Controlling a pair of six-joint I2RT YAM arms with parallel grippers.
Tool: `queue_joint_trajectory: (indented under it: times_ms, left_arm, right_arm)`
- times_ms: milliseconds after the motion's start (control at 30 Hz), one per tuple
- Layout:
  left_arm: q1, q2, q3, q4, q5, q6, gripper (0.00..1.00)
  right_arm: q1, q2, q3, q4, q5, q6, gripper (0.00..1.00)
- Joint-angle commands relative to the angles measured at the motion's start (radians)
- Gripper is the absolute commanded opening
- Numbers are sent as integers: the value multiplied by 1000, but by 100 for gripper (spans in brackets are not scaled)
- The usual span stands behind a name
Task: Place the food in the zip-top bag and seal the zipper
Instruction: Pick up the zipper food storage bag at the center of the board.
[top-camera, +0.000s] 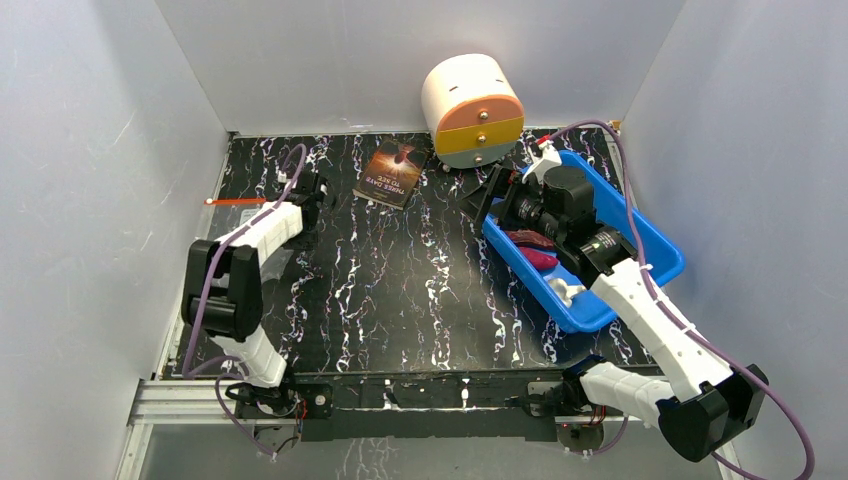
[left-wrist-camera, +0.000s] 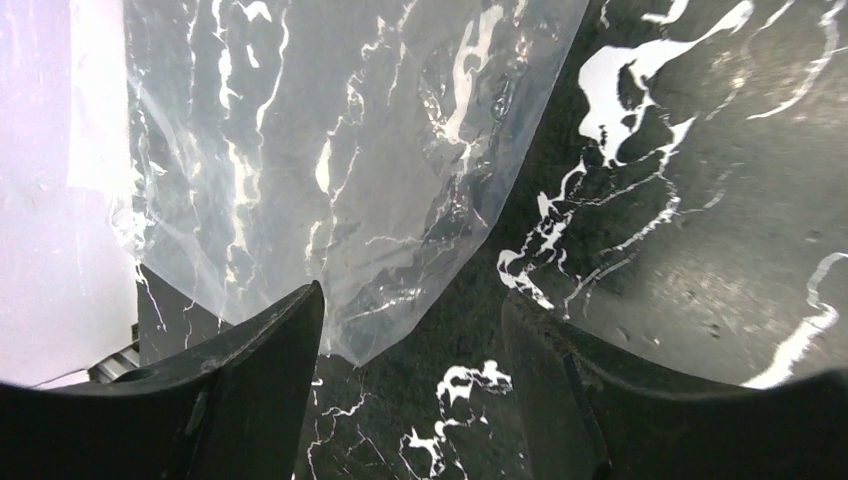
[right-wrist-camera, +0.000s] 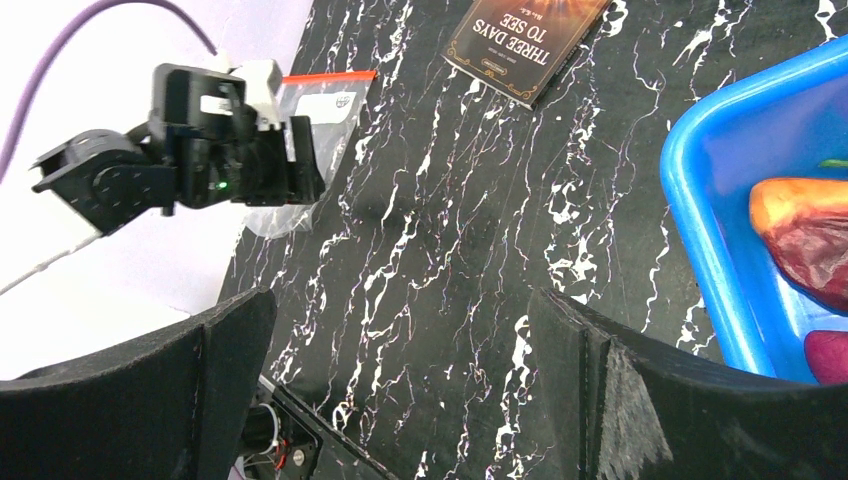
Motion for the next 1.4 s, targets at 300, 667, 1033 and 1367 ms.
queue_joint_trajectory:
  times_ms: [300, 667, 1033, 1367]
  left_arm:
    - [13, 138, -6, 22, -130, 49, 62]
    - [14, 186, 14, 5, -152, 68, 25]
    - [-77, -17, 37, -76, 115, 97, 0]
    - [-115, -368, -56, -14, 619, 65, 0]
  right_arm:
    - [-3, -29, 27, 61, -16, -9, 98]
    - [-3, -43, 18, 58, -31, 5, 98]
    - [-4, -17, 6, 38, -47, 23, 96]
    - [6, 87, 64, 45, -65, 23, 87]
